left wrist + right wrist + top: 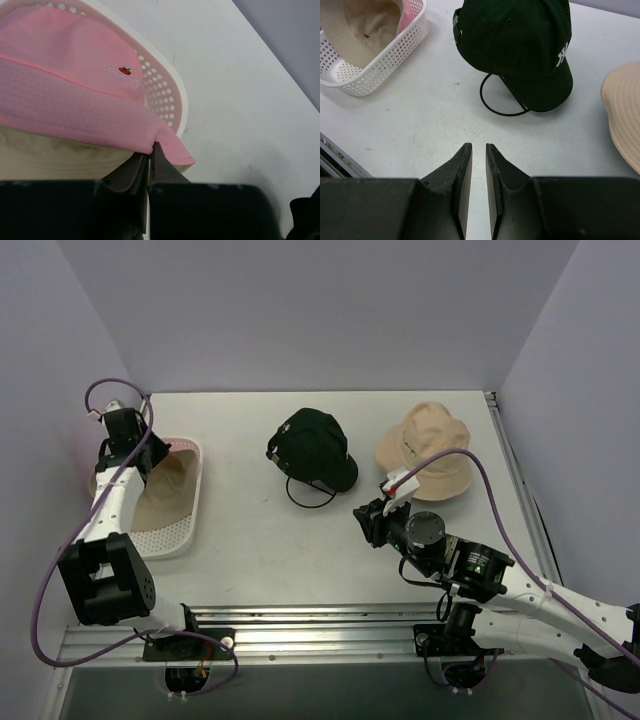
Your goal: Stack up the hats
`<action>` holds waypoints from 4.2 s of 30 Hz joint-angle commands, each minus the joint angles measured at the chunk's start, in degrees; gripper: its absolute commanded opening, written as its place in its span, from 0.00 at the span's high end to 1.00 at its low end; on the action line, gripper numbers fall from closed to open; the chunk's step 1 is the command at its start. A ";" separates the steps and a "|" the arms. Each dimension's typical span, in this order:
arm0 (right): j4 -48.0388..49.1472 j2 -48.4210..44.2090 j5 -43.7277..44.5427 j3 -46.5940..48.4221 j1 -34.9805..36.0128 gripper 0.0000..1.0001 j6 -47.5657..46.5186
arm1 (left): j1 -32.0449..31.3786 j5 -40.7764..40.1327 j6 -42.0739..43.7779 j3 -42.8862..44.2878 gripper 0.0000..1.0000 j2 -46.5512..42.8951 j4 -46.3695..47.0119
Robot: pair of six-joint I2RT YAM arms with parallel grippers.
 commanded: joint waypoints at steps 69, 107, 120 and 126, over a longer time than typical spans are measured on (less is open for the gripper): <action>25.10 12.62 -71.34 10.11 -23.59 0.25 9.31 | -22.82 65.70 6.47 10.33 0.98 -37.48 -20.93; 27.39 15.79 -63.34 7.65 -22.45 1.00 12.21 | -25.63 69.05 4.62 7.42 0.97 -32.21 -11.70; -9.05 4.63 -26.01 21.78 -22.54 1.00 -0.35 | -27.21 46.15 8.75 11.64 0.30 -31.24 -18.90; -24.00 1.20 -5.79 29.61 -22.54 1.00 -1.41 | -35.28 27.94 8.22 10.32 0.03 -29.31 -19.87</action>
